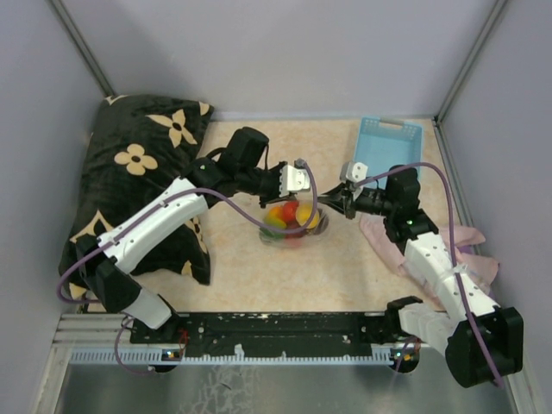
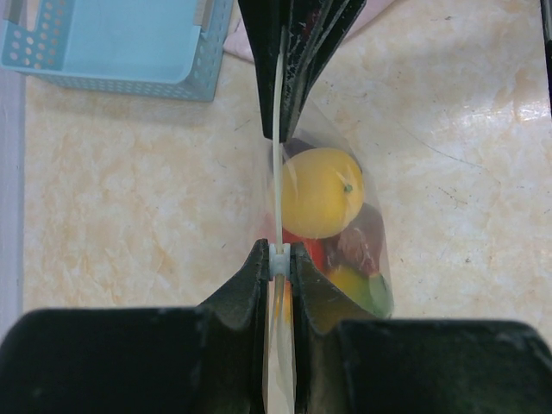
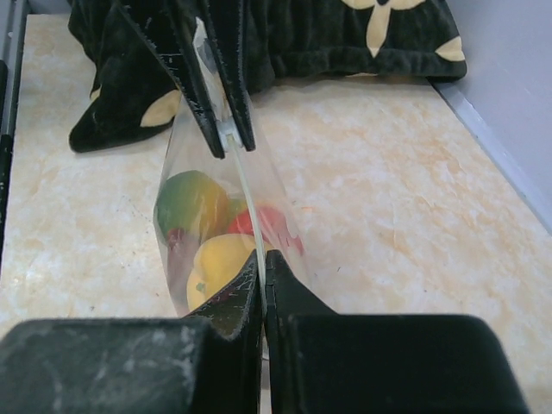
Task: Place the food in the zip-top bag and seal the zipper
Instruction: Zip the zipper food storage bag at the center of the board.
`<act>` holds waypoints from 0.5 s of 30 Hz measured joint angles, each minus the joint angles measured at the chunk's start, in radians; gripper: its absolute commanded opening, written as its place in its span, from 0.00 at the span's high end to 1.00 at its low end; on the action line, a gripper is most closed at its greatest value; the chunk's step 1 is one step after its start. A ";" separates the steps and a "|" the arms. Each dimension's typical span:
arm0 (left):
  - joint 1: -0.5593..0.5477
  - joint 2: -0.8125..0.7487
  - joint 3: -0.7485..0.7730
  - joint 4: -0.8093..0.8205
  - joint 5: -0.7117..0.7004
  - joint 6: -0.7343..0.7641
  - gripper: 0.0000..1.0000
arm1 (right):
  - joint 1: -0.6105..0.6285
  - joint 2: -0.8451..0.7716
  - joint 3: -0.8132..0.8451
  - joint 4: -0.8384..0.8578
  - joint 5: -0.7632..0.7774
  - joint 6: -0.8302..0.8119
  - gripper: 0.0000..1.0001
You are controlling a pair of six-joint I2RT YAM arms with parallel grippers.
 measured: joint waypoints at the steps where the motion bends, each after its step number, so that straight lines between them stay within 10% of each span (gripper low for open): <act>1: 0.000 -0.006 -0.010 0.002 -0.006 -0.002 1.00 | -0.001 -0.001 0.000 -0.004 0.006 0.000 1.00; 15: 0.042 -0.125 -0.137 0.043 -0.074 -0.049 1.00 | -0.094 -0.053 -0.034 0.060 0.040 0.083 1.00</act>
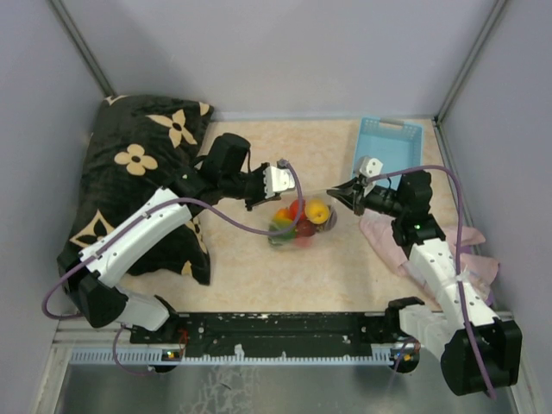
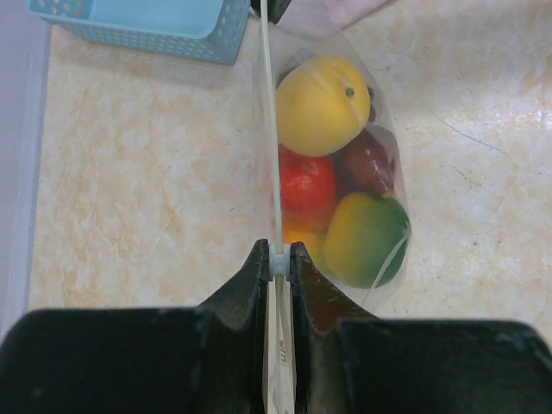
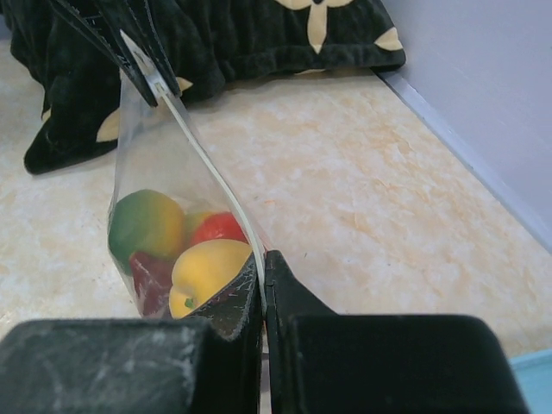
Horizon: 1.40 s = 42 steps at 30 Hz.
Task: Place the food in the zip-top bag and seal the zipper
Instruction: Zip the zipper food storage bag at the center of the board.
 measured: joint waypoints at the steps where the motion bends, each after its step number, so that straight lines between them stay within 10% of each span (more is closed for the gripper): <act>1: 0.006 -0.006 -0.006 0.002 -0.003 -0.003 1.00 | 0.000 0.000 0.000 0.001 0.005 0.006 1.00; 26: 0.196 -0.197 -0.265 0.145 -0.106 -0.111 1.00 | -0.020 0.072 0.010 0.023 0.164 0.099 1.00; 42: 0.373 -0.180 -0.298 0.367 -0.166 -0.238 0.95 | -0.050 0.428 0.395 0.023 0.189 0.146 1.00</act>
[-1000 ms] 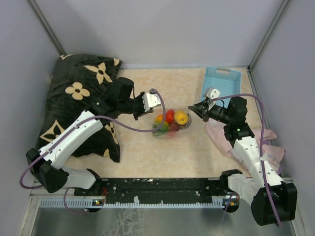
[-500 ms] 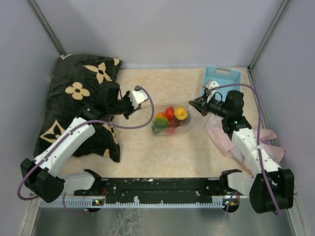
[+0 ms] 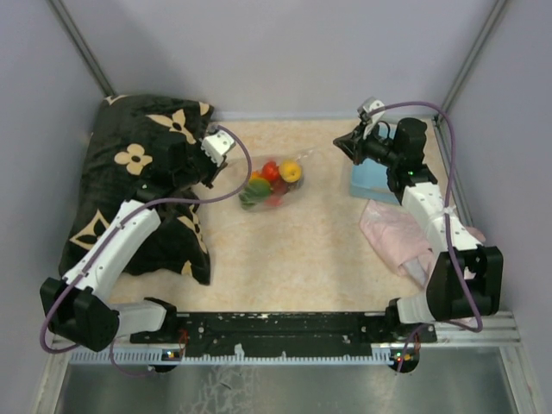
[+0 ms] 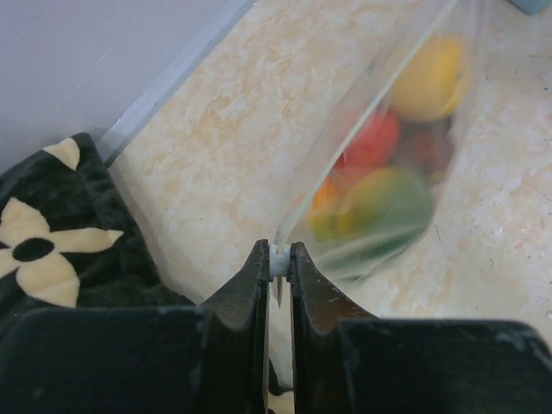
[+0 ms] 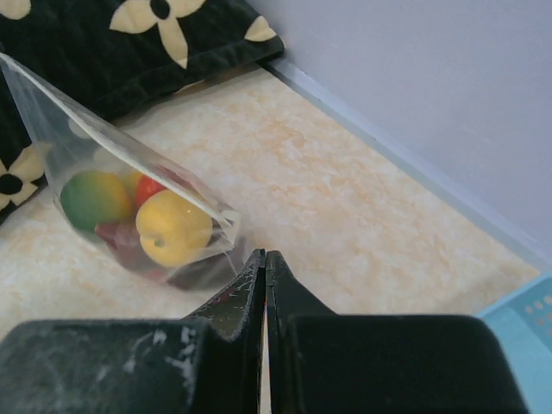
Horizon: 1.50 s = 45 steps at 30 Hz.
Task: Place the food in the zip-top bag and seal the zipper
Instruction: Zip the zipper food storage bag at the center of the board, then place the zipper food storage bag at the center of the board, then reset both arms
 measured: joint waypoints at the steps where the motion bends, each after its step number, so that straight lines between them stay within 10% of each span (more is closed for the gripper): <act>1: 0.007 -0.001 -0.008 0.009 0.002 -0.016 0.95 | -0.004 0.000 -0.004 -0.002 0.000 0.006 1.00; 8: 0.006 -0.050 -0.123 0.037 0.101 -0.160 0.92 | -0.011 -0.049 -0.186 0.054 -0.034 0.108 1.00; 19: 0.006 -0.352 -0.322 0.005 0.314 -0.356 0.77 | -0.011 -0.453 -0.404 -0.083 0.078 0.269 0.68; 29: 0.006 -0.471 -0.510 0.043 0.495 -0.595 0.43 | -0.011 -0.790 -0.434 -0.253 0.323 0.333 0.47; 33: 0.006 -0.507 -0.507 0.061 0.446 -0.664 0.32 | -0.011 -0.805 -0.434 -0.351 0.423 0.370 0.25; 45: 0.006 -0.618 -0.409 -0.042 -0.079 -0.763 0.03 | -0.011 -1.003 -0.432 -0.562 0.755 0.402 0.23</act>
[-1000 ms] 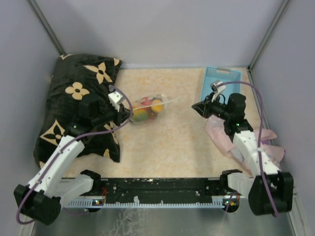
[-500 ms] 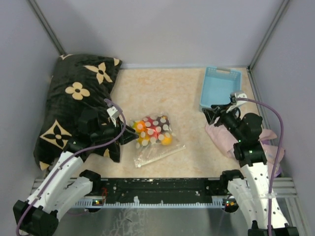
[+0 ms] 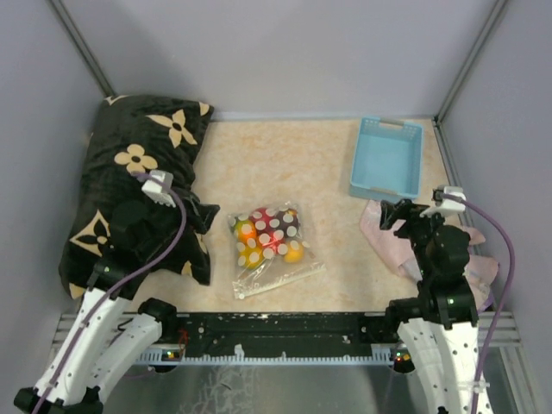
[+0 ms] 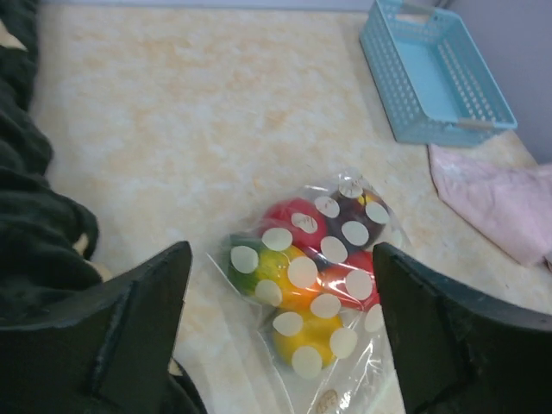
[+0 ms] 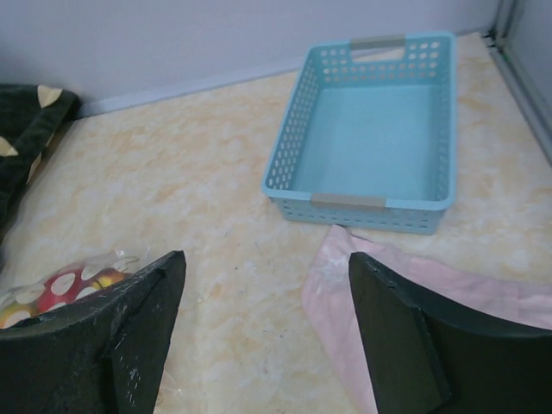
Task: Place the food in the zip-top bag and seal the zipper
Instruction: Reset both arms
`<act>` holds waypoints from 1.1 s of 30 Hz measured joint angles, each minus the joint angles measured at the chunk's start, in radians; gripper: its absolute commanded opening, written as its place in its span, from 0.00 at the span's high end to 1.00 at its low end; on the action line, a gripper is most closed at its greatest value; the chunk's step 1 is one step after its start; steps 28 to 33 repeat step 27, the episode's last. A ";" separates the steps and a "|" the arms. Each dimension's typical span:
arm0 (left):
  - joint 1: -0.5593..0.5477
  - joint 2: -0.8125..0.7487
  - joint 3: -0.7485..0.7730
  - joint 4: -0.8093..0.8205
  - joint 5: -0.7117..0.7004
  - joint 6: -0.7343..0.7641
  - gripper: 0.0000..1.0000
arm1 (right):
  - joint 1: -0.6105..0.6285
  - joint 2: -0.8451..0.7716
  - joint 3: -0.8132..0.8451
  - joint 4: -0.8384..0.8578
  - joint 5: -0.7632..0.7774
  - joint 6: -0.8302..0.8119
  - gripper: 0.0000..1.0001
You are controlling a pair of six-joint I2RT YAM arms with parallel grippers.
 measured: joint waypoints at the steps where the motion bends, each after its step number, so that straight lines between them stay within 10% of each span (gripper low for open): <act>1: 0.000 -0.026 0.005 -0.004 -0.037 0.005 0.00 | 0.000 -0.030 0.000 -0.010 0.026 -0.001 0.23; 12: 0.000 -0.368 -0.063 0.085 -0.315 0.068 0.00 | 0.000 -0.256 0.000 -0.085 0.195 -0.050 0.22; 33: 0.000 -0.389 -0.109 0.086 -0.414 0.106 0.00 | 0.000 -0.312 -0.002 -0.098 0.217 -0.075 0.22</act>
